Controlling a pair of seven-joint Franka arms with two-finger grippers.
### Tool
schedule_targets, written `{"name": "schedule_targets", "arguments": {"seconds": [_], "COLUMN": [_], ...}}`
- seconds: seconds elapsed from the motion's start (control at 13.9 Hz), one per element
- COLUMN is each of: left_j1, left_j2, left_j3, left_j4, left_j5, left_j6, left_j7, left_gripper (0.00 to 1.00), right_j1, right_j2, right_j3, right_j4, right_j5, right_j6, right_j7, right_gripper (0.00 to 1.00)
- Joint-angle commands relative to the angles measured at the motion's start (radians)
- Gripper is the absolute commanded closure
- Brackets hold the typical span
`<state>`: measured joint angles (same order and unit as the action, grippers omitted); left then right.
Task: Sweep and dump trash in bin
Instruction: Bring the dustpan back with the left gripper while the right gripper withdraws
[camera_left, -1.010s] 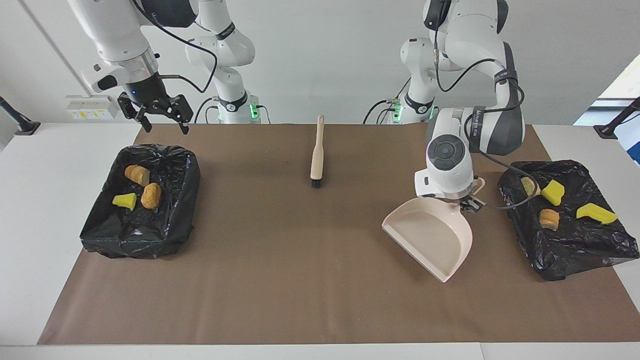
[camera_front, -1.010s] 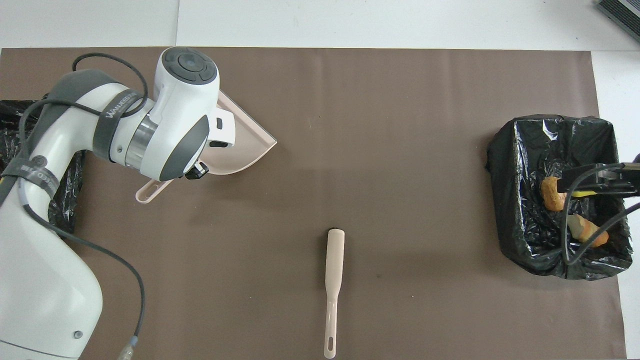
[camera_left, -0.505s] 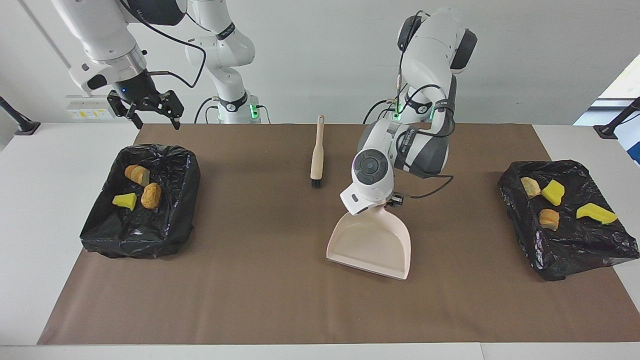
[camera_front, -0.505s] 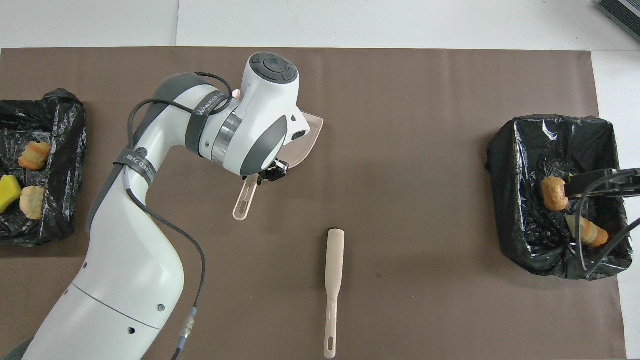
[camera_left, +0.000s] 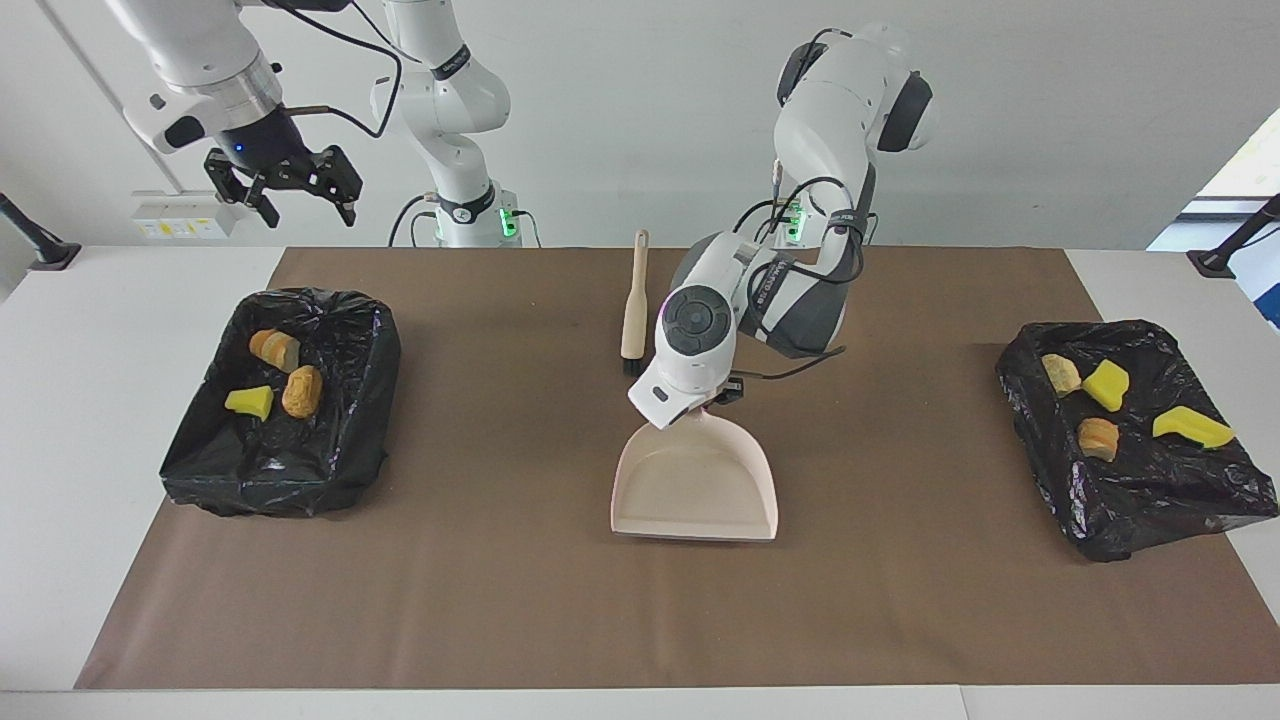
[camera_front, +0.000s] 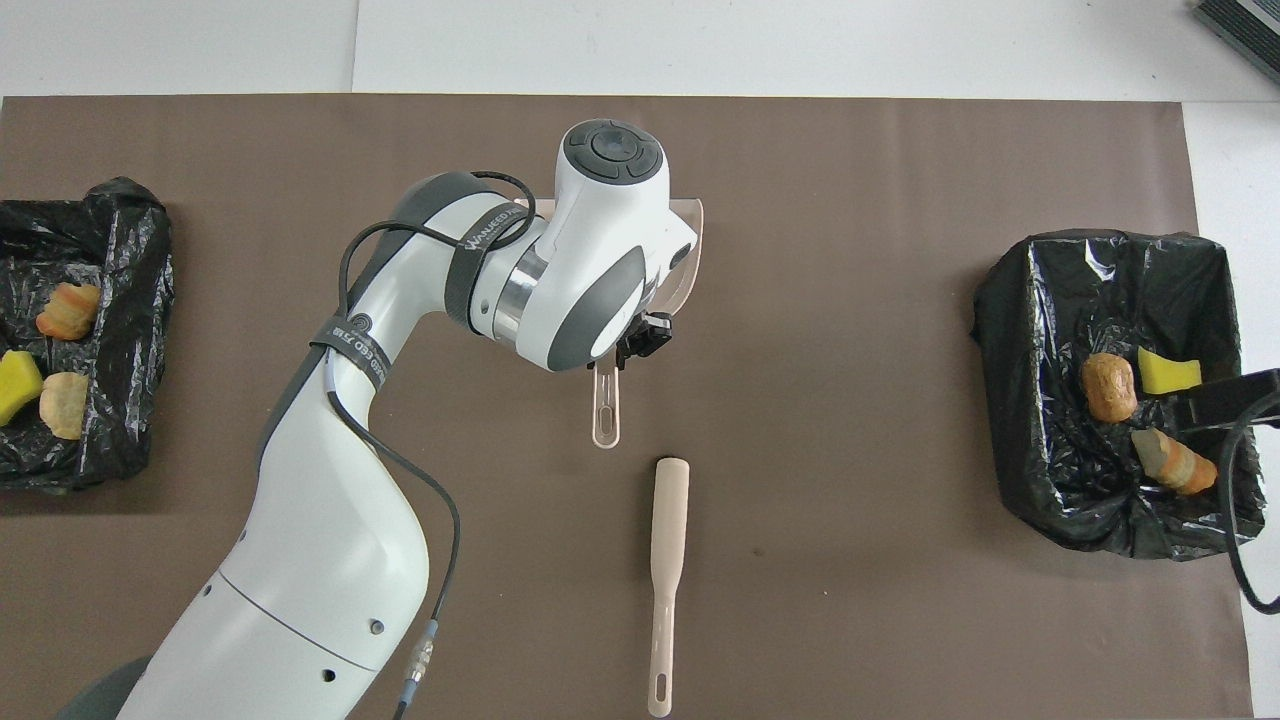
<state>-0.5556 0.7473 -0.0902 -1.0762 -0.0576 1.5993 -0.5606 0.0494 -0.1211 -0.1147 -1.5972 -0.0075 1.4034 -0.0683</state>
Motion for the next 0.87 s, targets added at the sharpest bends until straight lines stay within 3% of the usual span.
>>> {"name": "schedule_targets", "arguments": {"seconds": [0.0, 0.36, 0.43, 0.51, 0.79], "left_j1": [-0.003, -0.006, -0.004, -0.003, 0.002], "left_j2": [0.018, -0.006, -0.008, -0.013, -0.017], "left_j3": [0.015, 0.015, 0.015, 0.015, 0.015], "left_j4": [0.032, -0.039, -0.045, -0.047, -0.047], "left_j5": [-0.027, -0.025, -0.024, -0.018, -0.013], "left_j6": [0.042, 0.088, 0.084, 0.074, 0.062], "left_j7": [-0.022, -0.018, -0.018, -0.018, -0.016], "left_gripper": [1.00, 1.00, 0.73, 0.64, 0.62], "right_j1": [0.001, 0.001, 0.001, 0.001, 0.000], "right_j2": [-0.002, -0.012, -0.012, -0.017, -0.011], "right_j3": [0.000, 0.003, 0.003, 0.003, 0.003], "right_j4": [0.000, -0.015, -0.017, -0.018, -0.009], "right_j5": [-0.002, -0.002, -0.002, 0.000, -0.002], "right_j6": [-0.003, -0.003, -0.003, -0.004, -0.004], "right_j7": [-0.021, -0.016, -0.015, -0.015, -0.019], "right_gripper": [0.00, 0.00, 0.00, 0.00, 0.00]}}
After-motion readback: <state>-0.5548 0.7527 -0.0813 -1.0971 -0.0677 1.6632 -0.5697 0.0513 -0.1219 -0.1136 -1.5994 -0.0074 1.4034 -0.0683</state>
